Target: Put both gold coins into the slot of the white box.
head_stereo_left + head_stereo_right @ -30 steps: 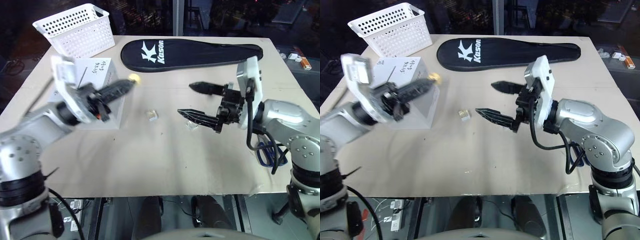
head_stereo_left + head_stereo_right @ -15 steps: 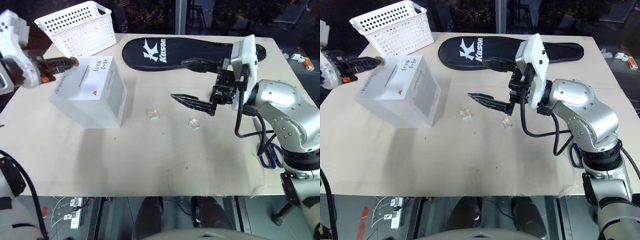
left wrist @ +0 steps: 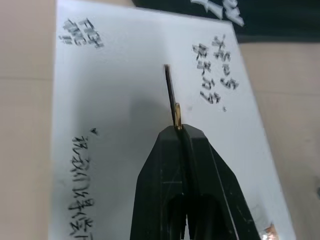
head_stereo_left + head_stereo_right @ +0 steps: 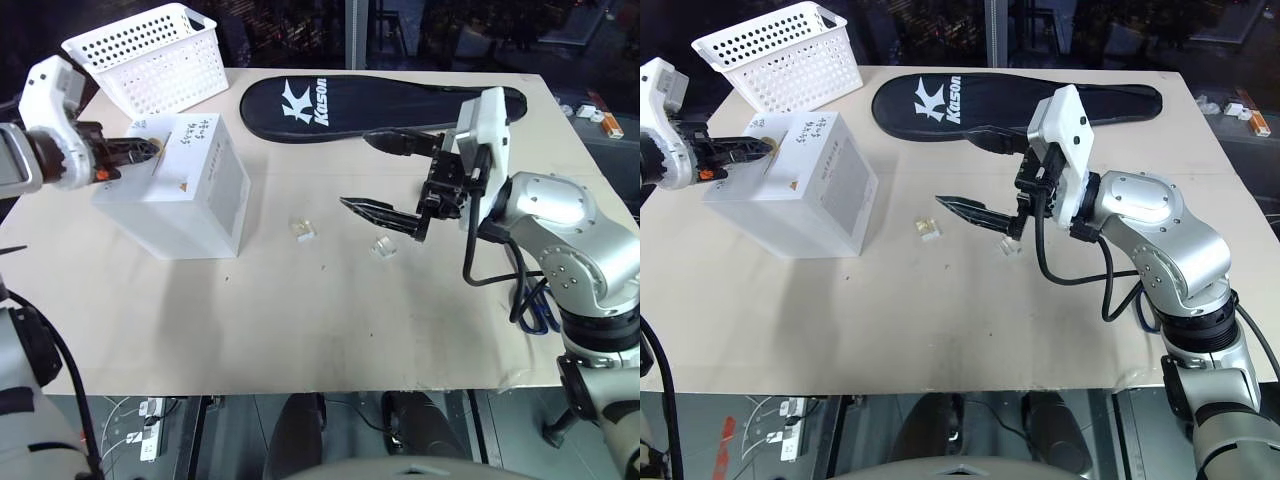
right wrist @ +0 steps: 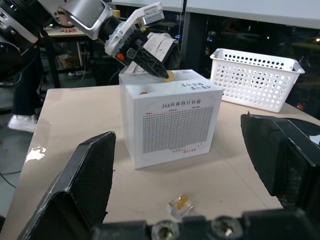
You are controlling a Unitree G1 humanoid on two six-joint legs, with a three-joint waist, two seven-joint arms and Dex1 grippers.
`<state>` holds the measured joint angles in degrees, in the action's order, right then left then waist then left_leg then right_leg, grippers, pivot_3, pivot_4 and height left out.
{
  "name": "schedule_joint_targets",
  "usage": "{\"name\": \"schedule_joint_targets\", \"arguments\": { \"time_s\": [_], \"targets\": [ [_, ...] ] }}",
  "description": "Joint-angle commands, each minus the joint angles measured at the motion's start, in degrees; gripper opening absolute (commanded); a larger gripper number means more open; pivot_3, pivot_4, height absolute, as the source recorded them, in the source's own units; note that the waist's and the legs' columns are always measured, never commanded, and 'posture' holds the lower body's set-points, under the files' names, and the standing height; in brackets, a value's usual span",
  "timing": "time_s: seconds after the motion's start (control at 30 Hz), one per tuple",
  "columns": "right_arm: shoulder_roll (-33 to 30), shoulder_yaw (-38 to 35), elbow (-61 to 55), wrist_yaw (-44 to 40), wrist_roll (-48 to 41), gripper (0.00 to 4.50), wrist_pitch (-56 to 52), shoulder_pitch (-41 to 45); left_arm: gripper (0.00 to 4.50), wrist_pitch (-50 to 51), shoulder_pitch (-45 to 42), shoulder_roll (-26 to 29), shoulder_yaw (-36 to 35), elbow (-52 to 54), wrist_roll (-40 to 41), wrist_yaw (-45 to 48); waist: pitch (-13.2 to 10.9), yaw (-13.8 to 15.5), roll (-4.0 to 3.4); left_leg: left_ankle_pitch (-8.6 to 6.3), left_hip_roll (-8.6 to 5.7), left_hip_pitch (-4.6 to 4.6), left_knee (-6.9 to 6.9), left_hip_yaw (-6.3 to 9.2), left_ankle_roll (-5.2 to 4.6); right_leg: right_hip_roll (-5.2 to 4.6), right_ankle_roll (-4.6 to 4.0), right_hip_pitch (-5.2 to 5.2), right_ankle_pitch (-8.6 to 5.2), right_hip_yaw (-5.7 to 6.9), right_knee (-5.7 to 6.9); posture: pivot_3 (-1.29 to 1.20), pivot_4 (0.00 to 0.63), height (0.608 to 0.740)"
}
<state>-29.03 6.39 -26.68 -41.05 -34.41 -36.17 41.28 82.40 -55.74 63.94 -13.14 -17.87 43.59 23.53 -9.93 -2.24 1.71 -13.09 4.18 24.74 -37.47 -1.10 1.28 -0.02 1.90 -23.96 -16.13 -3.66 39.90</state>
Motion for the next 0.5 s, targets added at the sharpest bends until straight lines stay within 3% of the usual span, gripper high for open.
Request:
{"name": "schedule_joint_targets", "arguments": {
  "time_s": [0.03,0.2,0.3,0.43,0.5],
  "targets": [
    [-0.46,-1.79,-2.45,0.0,-0.79,4.36,0.0,-0.03,0.0,1.77,-0.07,0.27,-1.82,2.37,-2.69,-1.2,0.0,-0.02,0.0,0.0,0.0,0.0,0.0,0.0,0.0,0.0,0.0,0.0,0.0,0.0,0.0,0.0,0.15,0.727],
    [-0.61,-1.74,-2.32,-0.22,-0.88,4.36,-0.13,-0.04,0.0,3.78,0.48,-1.37,-2.54,6.26,-3.24,-0.94,0.0,0.03,0.0,0.0,0.0,0.01,-0.01,-0.01,0.0,-0.01,0.0,0.0,0.0,-0.01,0.0,0.0,0.15,0.727],
    [-0.54,-1.89,-2.37,-0.24,-1.52,4.49,-0.78,-0.04,0.81,4.58,2.08,-1.85,-4.71,9.51,-3.66,-1.31,0.0,0.01,0.01,0.0,0.0,0.02,-0.01,-0.01,0.0,-0.01,0.0,0.0,0.0,-0.02,0.0,0.0,0.15,0.727],
    [-0.78,-1.53,-2.68,0.35,-1.9,4.49,-2.58,-0.71,2.68,3.55,2.67,-2.08,-10.92,13.62,-1.62,0.59,0.01,0.01,0.01,0.0,0.0,0.01,-0.01,-0.01,0.01,-0.01,0.0,0.0,0.01,-0.02,0.01,0.0,0.15,0.727],
    [-0.48,-0.58,-2.21,1.91,-1.44,4.49,-4.66,-1.11,2.68,1.16,5.12,-2.13,-14.24,19.39,1.25,4.35,0.01,-0.03,0.02,0.0,0.0,0.04,-0.01,0.01,0.01,-0.01,0.0,0.0,0.0,0.0,-0.01,0.0,0.15,0.727]
  ]
}}
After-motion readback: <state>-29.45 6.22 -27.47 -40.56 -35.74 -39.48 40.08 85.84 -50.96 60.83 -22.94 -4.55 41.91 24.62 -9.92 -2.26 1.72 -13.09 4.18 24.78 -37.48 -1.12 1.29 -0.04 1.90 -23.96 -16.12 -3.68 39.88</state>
